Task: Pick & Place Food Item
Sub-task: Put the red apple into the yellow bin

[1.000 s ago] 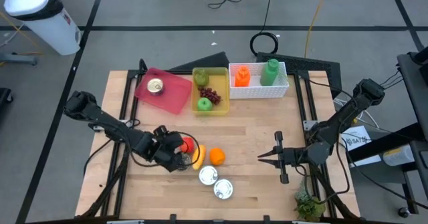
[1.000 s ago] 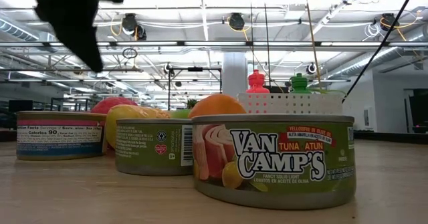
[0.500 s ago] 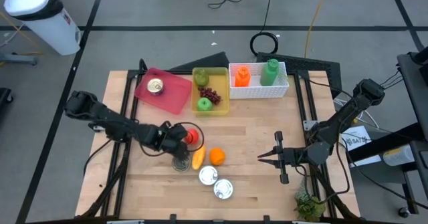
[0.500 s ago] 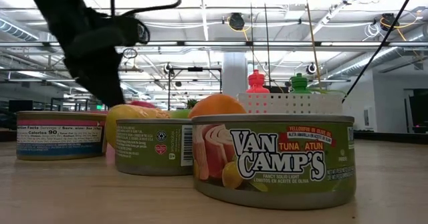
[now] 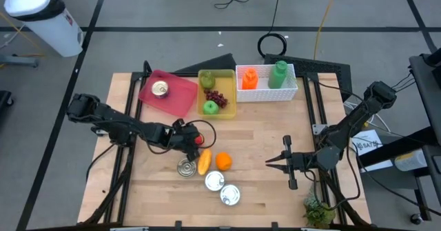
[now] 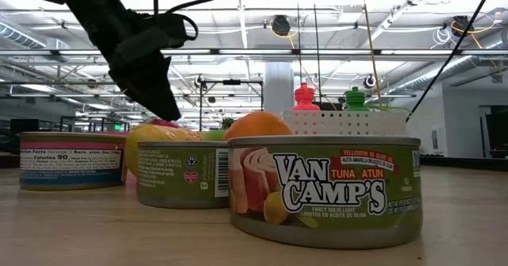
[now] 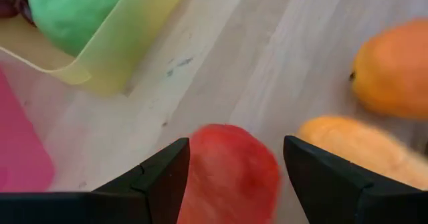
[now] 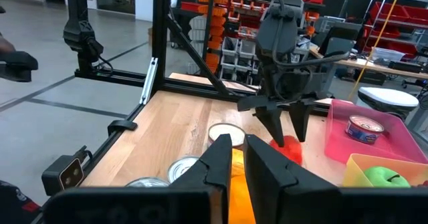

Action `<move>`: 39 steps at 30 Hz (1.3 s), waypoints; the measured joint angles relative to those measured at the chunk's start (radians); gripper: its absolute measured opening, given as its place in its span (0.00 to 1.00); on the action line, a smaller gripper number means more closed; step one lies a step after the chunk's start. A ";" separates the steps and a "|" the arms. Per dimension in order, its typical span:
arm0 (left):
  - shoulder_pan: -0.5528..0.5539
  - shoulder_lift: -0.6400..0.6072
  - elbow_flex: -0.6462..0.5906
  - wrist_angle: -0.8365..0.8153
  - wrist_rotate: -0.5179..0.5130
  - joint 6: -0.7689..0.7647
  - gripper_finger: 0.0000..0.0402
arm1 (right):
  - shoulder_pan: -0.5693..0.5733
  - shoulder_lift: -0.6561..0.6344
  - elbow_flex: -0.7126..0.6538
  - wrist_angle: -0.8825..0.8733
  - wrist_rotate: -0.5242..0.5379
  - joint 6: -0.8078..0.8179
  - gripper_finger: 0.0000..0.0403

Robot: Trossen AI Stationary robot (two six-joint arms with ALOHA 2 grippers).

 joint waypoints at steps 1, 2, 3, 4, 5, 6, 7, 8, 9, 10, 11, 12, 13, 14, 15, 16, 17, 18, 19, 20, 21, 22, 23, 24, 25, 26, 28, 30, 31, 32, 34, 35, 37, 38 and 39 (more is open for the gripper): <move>0.001 0.000 0.000 -0.010 0.000 0.032 0.64 | 0.000 0.000 0.000 0.000 0.000 0.000 0.08; 0.001 0.000 0.000 -0.016 0.006 0.061 0.64 | 0.000 0.000 0.000 0.000 0.000 0.000 0.08; 0.002 0.000 0.000 -0.018 0.023 0.082 0.64 | 0.000 0.000 0.000 0.000 0.000 0.000 0.08; 0.002 0.000 0.000 -0.017 0.046 0.104 0.64 | 0.000 0.000 0.000 0.000 0.000 0.000 0.08; 0.002 0.000 0.000 -0.015 0.066 0.133 0.64 | 0.000 0.000 0.000 0.000 0.000 0.000 0.08; 0.005 0.000 0.003 -0.016 0.083 0.156 0.64 | 0.000 0.000 0.000 0.000 0.000 0.000 0.08; 0.005 0.000 0.006 -0.017 0.088 0.172 0.64 | 0.000 0.000 0.000 0.000 0.000 0.000 0.08; 0.007 0.000 0.009 -0.017 0.089 0.179 0.64 | 0.000 0.000 0.000 0.000 0.000 0.000 0.08; 0.010 0.000 0.012 -0.016 0.088 0.181 0.64 | 0.000 0.000 0.000 0.000 0.000 0.000 0.08; 0.010 -0.001 0.013 -0.014 0.088 0.181 0.64 | 0.000 0.000 0.000 0.000 0.000 0.000 0.08; 0.010 -0.001 0.013 -0.015 0.088 0.184 0.64 | 0.000 0.000 0.000 0.000 0.000 0.000 0.08; 0.010 -0.001 0.013 -0.020 0.088 0.184 0.64 | 0.000 0.000 0.000 0.000 0.000 0.000 0.08; 0.009 -0.001 0.013 -0.024 0.089 0.184 0.64 | 0.000 0.000 0.000 0.000 0.000 0.000 0.08; 0.009 -0.001 0.013 -0.028 0.089 0.183 0.64 | 0.000 0.000 0.000 0.000 0.000 0.000 0.08; 0.009 -0.001 0.013 -0.033 0.089 0.183 0.64 | 0.000 0.000 0.000 0.000 0.000 0.000 0.08; 0.009 -0.001 0.013 -0.043 0.089 0.183 0.64 | 0.000 0.000 0.000 0.000 0.000 0.000 0.08; 0.009 -0.001 0.013 -0.055 0.089 0.173 0.64 | 0.000 0.000 0.000 0.000 0.000 0.000 0.08; 0.009 -0.001 0.013 -0.066 0.089 0.154 0.64 | 0.000 0.000 0.000 0.000 0.000 0.000 0.08; 0.009 -0.001 0.013 -0.075 0.088 0.128 0.64 | 0.000 0.000 0.000 0.000 0.000 0.000 0.08; 0.009 -0.001 0.013 -0.086 0.088 0.099 0.64 | 0.000 0.000 0.000 0.000 0.000 0.000 0.08; 0.009 -0.002 0.013 -0.099 0.087 0.073 0.64 | 0.000 0.000 0.000 0.000 0.000 0.000 0.08; 0.009 -0.002 0.013 -0.114 0.086 0.053 0.64 | 0.000 0.000 0.000 0.000 0.000 0.000 0.08; 0.009 -0.003 0.013 -0.130 0.089 0.041 0.64 | 0.000 0.000 0.000 0.000 0.000 0.000 0.08; 0.009 -0.003 0.014 -0.142 0.099 0.033 0.64 | 0.000 0.000 0.000 0.000 0.000 0.000 0.08; 0.009 -0.003 0.014 -0.152 0.107 0.023 0.64 | 0.000 0.000 0.000 0.000 0.000 0.000 0.08; 0.009 -0.003 0.014 -0.161 0.109 0.013 0.64 | 0.000 0.000 0.000 0.000 0.000 0.000 0.08; 0.009 -0.003 0.014 -0.176 0.111 -0.010 0.64 | 0.000 0.000 0.000 0.000 0.000 0.000 0.08; 0.009 -0.003 0.014 -0.184 0.115 -0.035 0.65 | 0.000 0.000 0.000 0.000 0.000 0.000 0.08; 0.009 -0.003 0.013 -0.184 0.127 -0.044 0.67 | 0.000 0.000 0.000 0.000 0.000 0.000 0.08; 0.009 -0.003 0.009 -0.182 0.143 -0.054 0.68 | 0.000 0.000 0.000 0.000 0.000 0.000 0.08; 0.009 -0.002 0.001 -0.186 0.154 -0.057 0.73 | 0.000 0.000 0.000 0.000 0.000 0.010 0.08; 0.009 -0.002 -0.002 -0.188 0.158 -0.057 0.75 | 0.000 0.000 0.000 0.000 0.000 0.022 0.08; 0.009 -0.002 -0.007 -0.193 0.183 -0.054 0.79 | 0.000 0.000 0.000 0.000 0.000 0.032 0.08; 0.010 -0.002 -0.010 -0.193 0.203 -0.043 0.81 | 0.000 0.000 0.000 0.000 0.000 0.032 0.08; 0.010 -0.001 -0.011 -0.194 0.209 -0.029 0.83 | 0.000 0.000 0.000 0.000 0.000 0.031 0.08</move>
